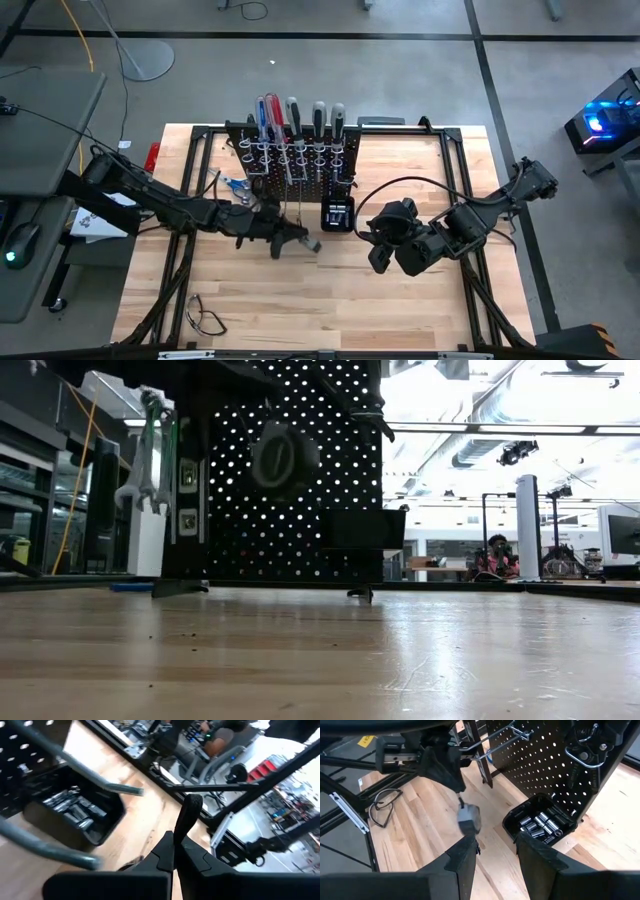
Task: Hang tools onto peg board
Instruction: Hang the gray tape measure on the pegboard
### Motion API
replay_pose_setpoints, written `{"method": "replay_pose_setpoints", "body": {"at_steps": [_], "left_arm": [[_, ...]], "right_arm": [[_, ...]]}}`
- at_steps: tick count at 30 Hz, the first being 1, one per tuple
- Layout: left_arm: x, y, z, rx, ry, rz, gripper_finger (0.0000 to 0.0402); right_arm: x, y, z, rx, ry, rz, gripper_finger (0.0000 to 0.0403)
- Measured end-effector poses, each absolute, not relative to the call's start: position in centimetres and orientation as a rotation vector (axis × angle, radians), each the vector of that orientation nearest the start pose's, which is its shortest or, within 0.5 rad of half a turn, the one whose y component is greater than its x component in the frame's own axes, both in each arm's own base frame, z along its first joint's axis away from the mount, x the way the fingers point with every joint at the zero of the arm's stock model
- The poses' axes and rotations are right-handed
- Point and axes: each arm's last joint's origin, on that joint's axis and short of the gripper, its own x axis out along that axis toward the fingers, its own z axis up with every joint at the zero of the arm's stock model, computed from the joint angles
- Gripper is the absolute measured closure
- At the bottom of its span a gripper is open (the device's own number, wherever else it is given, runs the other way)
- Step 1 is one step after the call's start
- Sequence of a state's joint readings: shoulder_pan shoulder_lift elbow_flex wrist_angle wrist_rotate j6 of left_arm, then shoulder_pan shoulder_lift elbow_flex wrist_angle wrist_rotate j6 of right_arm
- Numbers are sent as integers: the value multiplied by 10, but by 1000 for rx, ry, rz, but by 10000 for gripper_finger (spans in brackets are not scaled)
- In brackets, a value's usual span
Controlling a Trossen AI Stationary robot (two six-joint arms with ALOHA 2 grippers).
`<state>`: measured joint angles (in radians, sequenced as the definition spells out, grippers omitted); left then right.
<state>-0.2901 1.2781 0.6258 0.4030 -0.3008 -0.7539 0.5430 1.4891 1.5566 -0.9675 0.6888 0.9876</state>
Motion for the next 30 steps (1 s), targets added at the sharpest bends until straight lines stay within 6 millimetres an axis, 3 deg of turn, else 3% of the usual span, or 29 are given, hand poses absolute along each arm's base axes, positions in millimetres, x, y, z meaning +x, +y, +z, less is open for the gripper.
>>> {"method": "replay_pose_setpoints", "body": {"at_steps": [30], "left_arm": [[261, -57, 230, -755, 202, 196, 401]], "right_arm": [[262, 137, 372, 428, 579, -468, 270]]}}
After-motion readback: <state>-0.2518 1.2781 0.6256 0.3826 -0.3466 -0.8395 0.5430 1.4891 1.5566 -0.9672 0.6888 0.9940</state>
